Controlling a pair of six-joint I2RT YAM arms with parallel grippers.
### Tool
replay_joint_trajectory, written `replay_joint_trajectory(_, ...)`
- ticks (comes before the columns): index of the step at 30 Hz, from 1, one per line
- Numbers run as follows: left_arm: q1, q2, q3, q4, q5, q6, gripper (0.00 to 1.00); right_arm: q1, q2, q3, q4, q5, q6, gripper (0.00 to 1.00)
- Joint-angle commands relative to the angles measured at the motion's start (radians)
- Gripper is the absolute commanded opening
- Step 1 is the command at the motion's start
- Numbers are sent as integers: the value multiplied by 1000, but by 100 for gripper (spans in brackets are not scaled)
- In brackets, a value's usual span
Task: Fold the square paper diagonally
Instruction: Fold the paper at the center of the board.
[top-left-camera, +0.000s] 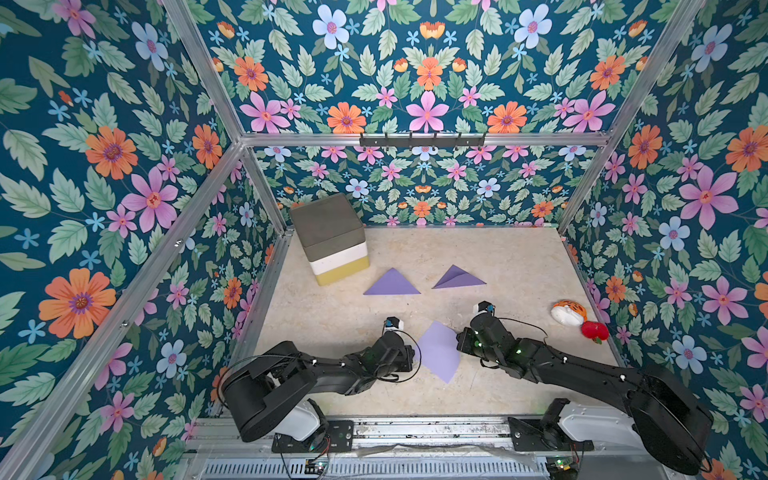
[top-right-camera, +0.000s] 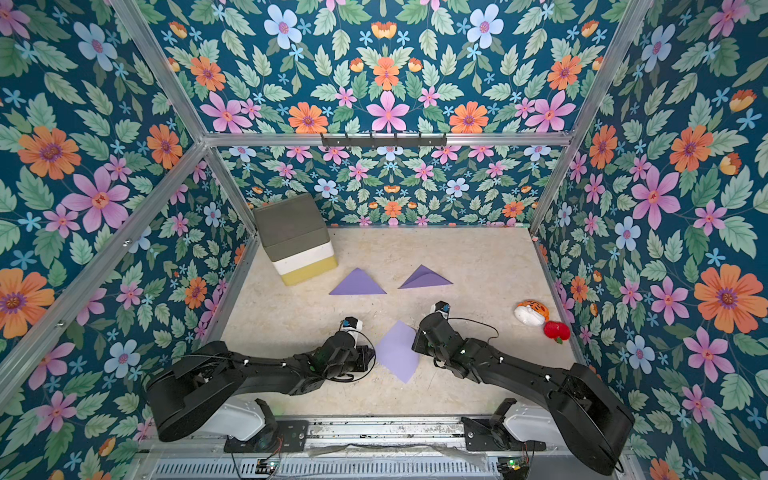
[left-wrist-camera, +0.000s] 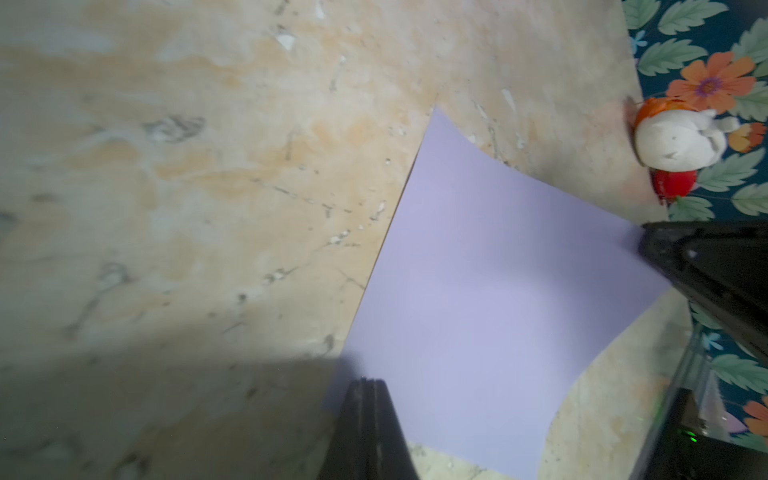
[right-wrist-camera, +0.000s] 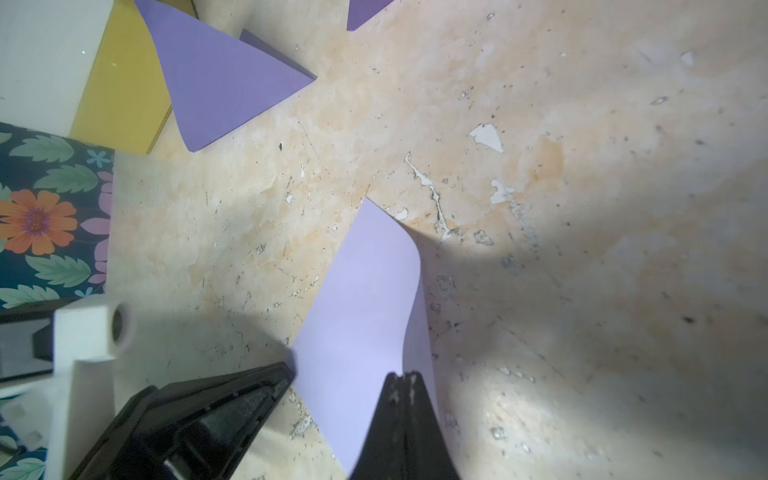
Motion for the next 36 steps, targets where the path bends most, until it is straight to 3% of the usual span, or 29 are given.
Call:
replay_joint_trajectory(1,-2,45,6,44,98,-26,0,0,-32,-3,-55,13,-4,0)
replay_joint_trajectory(8,-2,44,-23,15,37,-38,0,27,-31,-13,196,-167,10,0)
replay_joint_trajectory(14,-2,41,-44,-35,-53,-70,0,118,94,51,327,-202,20,0)
replay_joint_trajectory(21,-1,15,-67,-61,-101,-79,0,123,218,-1,514,-230,111,0)
replay_joint_trajectory(29,-1,3,-88,-50,-104,-85,0,136,352,-13,687,-286,171,0)
replay_joint_trajectory(36,-2,-12,-88,-58,-93,-79,0,139,444,7,702,-279,192,0)
